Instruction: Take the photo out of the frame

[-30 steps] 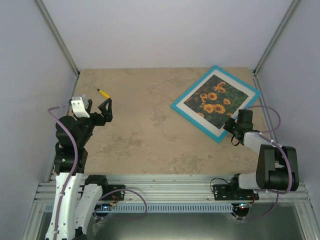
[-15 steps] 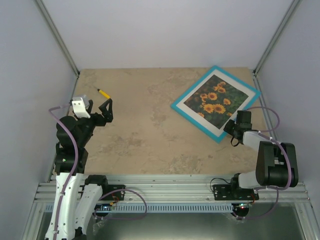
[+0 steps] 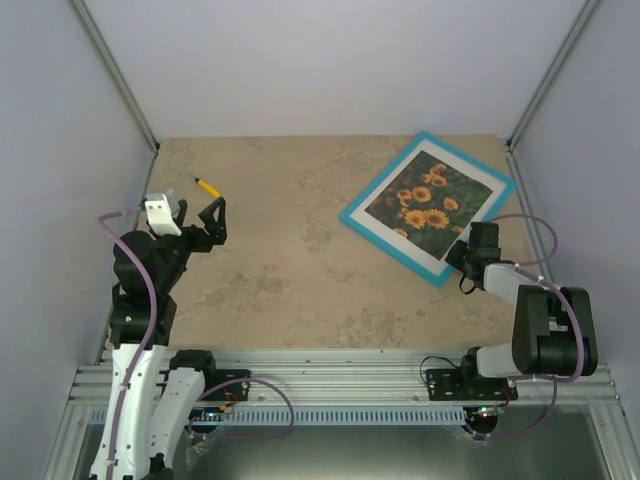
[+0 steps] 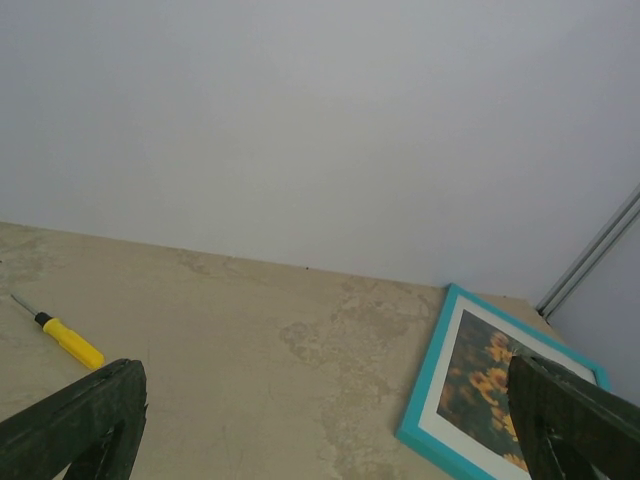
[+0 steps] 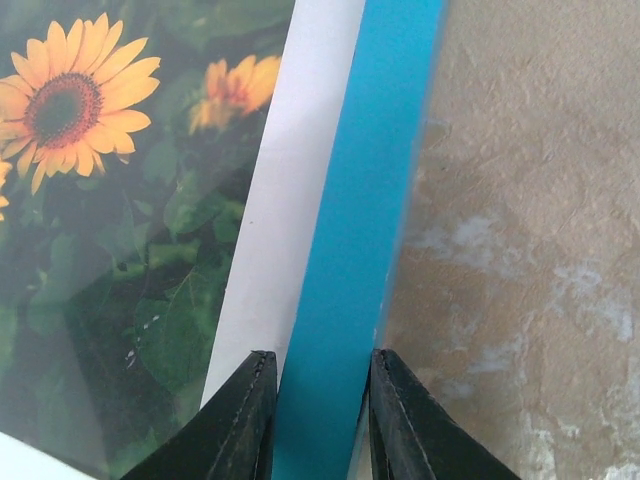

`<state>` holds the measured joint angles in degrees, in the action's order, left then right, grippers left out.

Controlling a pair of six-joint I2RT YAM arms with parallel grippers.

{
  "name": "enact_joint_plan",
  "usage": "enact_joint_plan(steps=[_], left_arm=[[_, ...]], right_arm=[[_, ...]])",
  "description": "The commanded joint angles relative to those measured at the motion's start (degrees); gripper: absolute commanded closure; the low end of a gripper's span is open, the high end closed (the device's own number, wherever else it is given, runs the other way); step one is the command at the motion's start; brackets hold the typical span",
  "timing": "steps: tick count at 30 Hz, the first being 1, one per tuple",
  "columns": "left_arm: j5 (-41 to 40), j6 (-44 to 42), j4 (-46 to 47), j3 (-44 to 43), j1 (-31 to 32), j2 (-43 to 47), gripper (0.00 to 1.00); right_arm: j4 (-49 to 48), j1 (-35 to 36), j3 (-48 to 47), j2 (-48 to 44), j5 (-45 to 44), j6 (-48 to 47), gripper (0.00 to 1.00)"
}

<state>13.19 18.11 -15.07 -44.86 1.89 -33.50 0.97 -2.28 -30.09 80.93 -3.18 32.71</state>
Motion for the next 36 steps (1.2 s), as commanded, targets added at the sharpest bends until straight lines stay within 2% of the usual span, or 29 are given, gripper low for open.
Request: enact_joint_plan(steps=[1, 11, 19, 23, 25, 29, 36], left_arm=[[1.4, 0.5, 0.4, 0.4, 0.4, -0.4, 0.00], [2.2, 1.4, -0.8, -0.3, 0.3, -4.3, 0.00], [0.5, 5.2, -8.2, -4.9, 0.4, -15.1, 0.00], [2.6, 8.4, -9.1, -4.7, 0.9, -19.3, 0.00], [2.7, 10.1, -8.3, -3.7, 2.8, -20.5, 0.00], [-2.8, 12.4, -8.3, -2.4, 9.3, -23.0, 0.00], [-9.6, 15.2, -8.0, 0.3, 15.6, -28.3, 0.00]], right_arm=[[1.0, 1.9, 1.5, -2.3, 0.4, -1.5, 0.82], [-0.7, 7.9, 2.9, -6.5, 5.0, -3.7, 0.91], [-6.5, 14.6, 1.9, -5.4, 11.0, -7.6, 0.96], [-9.7, 17.7, 1.1, -3.4, 14.4, -9.5, 0.96], [-11.4, 19.1, 0.8, -2.2, 15.3, -9.6, 0.96], [-13.3, 20.6, -0.4, 0.2, 16.5, -10.0, 0.96], [-15.1, 21.4, -0.6, 0.8, 16.9, -11.1, 0.95]])
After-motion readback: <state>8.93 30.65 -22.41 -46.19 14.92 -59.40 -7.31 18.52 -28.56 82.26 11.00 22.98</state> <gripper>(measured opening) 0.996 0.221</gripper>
